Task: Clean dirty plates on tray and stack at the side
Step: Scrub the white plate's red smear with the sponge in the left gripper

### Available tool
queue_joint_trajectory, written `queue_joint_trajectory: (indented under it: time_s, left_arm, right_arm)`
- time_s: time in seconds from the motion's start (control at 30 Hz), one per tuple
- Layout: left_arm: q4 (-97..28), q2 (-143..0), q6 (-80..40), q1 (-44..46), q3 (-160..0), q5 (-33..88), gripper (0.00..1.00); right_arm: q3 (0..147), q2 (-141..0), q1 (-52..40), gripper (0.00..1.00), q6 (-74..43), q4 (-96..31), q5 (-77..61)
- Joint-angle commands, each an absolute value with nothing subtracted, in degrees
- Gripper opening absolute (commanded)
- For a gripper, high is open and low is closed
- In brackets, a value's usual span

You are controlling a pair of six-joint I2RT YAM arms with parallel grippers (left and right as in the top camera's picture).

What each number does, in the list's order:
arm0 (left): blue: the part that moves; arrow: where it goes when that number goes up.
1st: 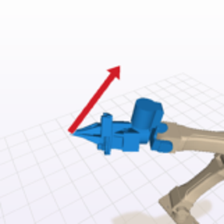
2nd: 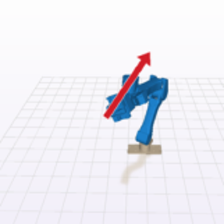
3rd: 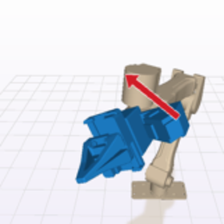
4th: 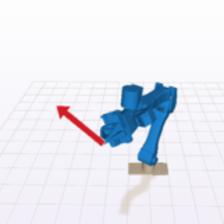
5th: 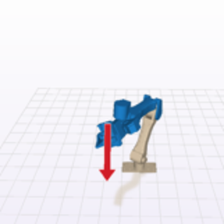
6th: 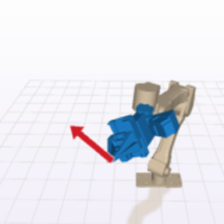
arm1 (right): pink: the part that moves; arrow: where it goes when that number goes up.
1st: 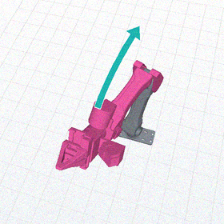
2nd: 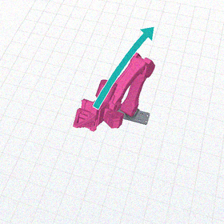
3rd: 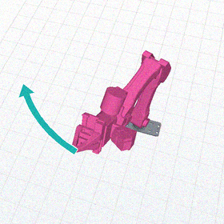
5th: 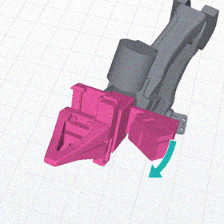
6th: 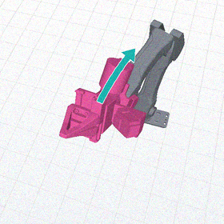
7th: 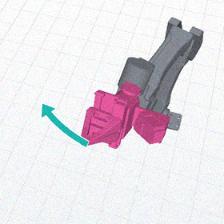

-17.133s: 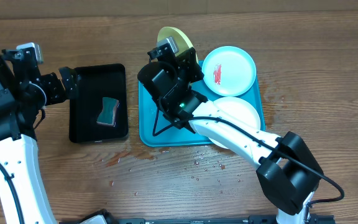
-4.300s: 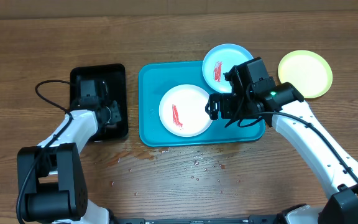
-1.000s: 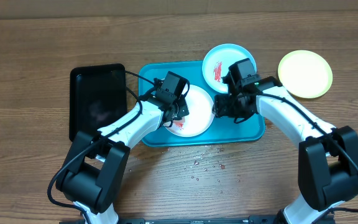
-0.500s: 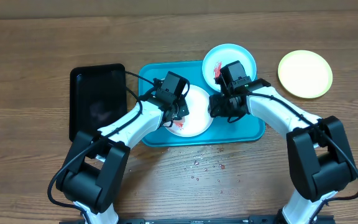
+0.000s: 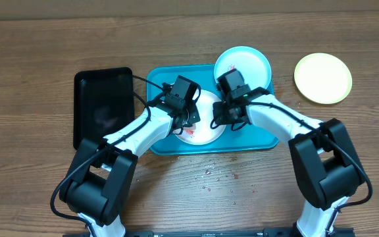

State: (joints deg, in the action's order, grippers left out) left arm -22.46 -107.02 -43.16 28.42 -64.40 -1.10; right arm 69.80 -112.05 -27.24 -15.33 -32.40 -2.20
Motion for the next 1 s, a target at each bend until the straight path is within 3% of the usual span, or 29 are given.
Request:
queue_joint_trajectory:
  time_s: [0.0, 0.2, 0.4, 0.97]
  left_arm:
    - [-22.44, -108.12, -43.75, 28.53, -64.88, -1.93, 0.04]
    - [-22.50, -108.12, -43.70, 28.53, -64.88, -1.93, 0.04]
    - [-22.74, -108.12, -43.42, 28.53, -64.88, -2.09, 0.04]
    - [-23.73, -108.12, -48.51, 31.77, -64.88, -7.16, 0.04]
  right_arm:
    - [68.58, -115.87, -28.42, 0.31, -18.15, -33.26, 1.83]
    - [68.58, -115.87, -28.42, 0.25, -18.26, -33.45, 1.96]
    - [68.60, -115.87, -28.45, 0.04, -18.94, -33.47, 1.91]
    - [70.35, -115.85, -28.38, 0.04, -30.02, -33.67, 0.38]
